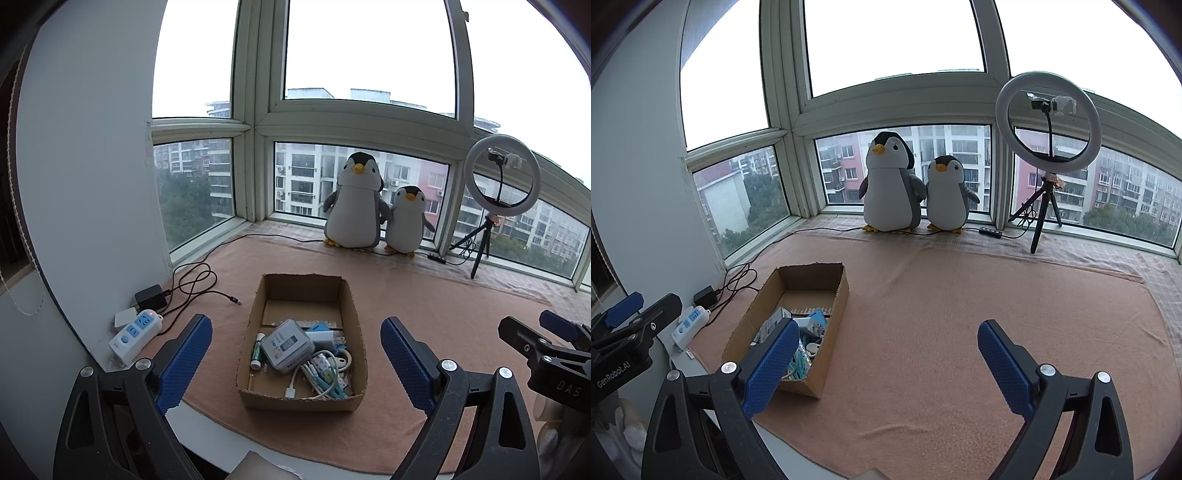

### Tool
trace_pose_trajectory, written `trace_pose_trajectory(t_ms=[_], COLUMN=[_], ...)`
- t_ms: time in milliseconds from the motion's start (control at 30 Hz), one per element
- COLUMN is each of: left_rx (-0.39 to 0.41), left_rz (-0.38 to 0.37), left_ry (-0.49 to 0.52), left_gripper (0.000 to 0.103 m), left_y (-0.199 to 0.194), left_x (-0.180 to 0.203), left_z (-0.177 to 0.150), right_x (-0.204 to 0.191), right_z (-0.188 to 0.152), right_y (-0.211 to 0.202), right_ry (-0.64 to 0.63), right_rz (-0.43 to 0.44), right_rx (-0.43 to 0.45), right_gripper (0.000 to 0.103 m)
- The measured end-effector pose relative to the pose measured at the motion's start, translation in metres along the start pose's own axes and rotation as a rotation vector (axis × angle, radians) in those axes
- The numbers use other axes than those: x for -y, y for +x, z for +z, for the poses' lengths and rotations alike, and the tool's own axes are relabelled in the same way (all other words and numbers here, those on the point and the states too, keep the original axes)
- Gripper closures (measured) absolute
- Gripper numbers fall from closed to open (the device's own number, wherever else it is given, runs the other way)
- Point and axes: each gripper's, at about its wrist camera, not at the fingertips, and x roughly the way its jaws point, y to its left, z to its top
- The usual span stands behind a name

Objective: Organize rigid objects

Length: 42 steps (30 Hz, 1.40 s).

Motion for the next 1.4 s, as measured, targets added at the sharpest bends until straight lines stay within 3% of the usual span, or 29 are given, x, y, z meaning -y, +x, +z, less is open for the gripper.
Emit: trace_pose_trajectory(t_ms=[1400], left_rx=[-0.022], left_rz=[-0.008], left_ry=[0.011], left_gripper=[0.006], left_y=[0.011], left_x=[0.001], left_z=[-0.005], right_x=[0.002], right_z=[-0.003], right_y=[0.014], right_ry=[0.003], right_rz=[-0.009], right_rx=[-0.044], right_gripper=[0.007])
